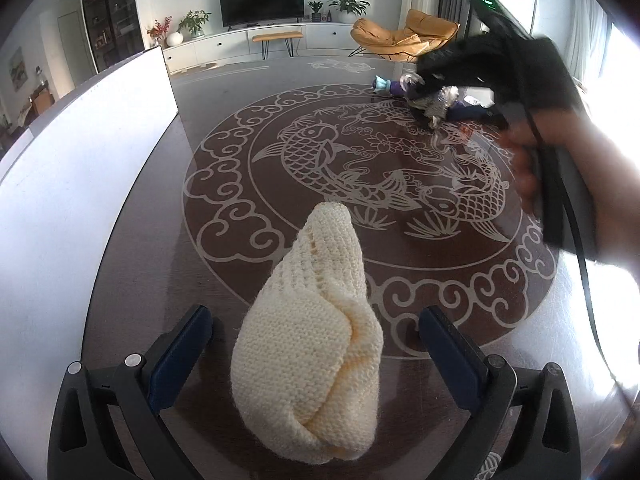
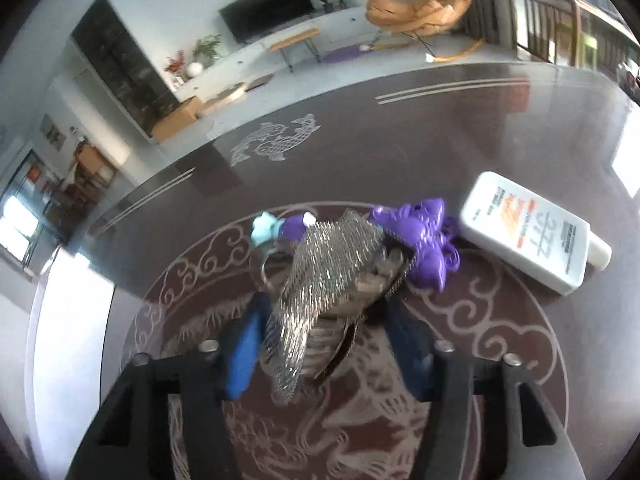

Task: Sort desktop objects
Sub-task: 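Hold the knitted pouch in the left gripper while the right gripper grasps the rhinestone bow clip, then lift the rhinestone bow clip with the right gripper while the left gripper holds the pouch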

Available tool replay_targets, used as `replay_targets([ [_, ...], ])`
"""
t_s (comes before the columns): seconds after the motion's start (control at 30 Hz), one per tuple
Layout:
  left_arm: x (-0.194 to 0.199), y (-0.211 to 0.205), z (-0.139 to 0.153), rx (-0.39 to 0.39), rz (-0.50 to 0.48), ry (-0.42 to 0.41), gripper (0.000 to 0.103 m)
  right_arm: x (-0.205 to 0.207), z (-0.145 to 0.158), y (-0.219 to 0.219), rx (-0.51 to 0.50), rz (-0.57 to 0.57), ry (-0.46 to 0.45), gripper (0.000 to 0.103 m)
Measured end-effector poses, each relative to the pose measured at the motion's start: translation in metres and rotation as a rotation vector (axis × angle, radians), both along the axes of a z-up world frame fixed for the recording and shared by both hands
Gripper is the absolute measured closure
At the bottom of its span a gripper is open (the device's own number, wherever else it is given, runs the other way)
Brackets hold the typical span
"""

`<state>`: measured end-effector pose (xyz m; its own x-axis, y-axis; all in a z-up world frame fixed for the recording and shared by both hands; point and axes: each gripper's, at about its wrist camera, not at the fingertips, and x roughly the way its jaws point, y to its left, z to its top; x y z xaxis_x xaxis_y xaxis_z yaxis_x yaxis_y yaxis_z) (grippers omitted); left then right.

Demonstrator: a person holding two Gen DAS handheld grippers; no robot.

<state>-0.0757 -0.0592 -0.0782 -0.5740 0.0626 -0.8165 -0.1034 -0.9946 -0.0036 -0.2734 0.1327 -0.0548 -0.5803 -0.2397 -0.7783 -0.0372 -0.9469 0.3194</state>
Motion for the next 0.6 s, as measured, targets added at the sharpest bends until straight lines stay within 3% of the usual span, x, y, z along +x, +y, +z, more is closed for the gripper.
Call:
replay_targets([
  [0.2, 0.000, 0.000, 0.000, 0.000, 0.000, 0.000, 0.000, 0.069, 0.002, 0.010, 0.000, 0.139, 0.037, 0.049],
  [0.33, 0.000, 0.000, 0.000, 0.000, -0.001, 0.000, 0.000, 0.150, 0.007, 0.012, 0.096, 0.286, 0.070, 0.049],
  [0.43, 0.001, 0.000, 0.000, 0.000, -0.001, 0.000, 0.000, 0.199, 0.007, 0.019, 0.157, 0.332, 0.094, 0.047],
  [0.5, 0.000, -0.001, -0.001, 0.000, -0.001, 0.000, 0.000, 0.213, 0.004, 0.023, 0.193, 0.323, 0.091, 0.032],
  [0.53, 0.001, 0.000, 0.000, 0.000, -0.001, 0.000, 0.000, 0.218, 0.000, 0.025, 0.218, 0.307, 0.085, 0.013],
  [0.57, 0.001, 0.000, 0.000, 0.000, -0.001, 0.000, 0.000, 0.221, -0.003, 0.026, 0.231, 0.294, 0.087, 0.005],
  [0.6, 0.001, 0.000, 0.000, 0.000, -0.001, 0.001, 0.000, 0.224, -0.005, 0.026, 0.236, 0.286, 0.089, 0.005],
])
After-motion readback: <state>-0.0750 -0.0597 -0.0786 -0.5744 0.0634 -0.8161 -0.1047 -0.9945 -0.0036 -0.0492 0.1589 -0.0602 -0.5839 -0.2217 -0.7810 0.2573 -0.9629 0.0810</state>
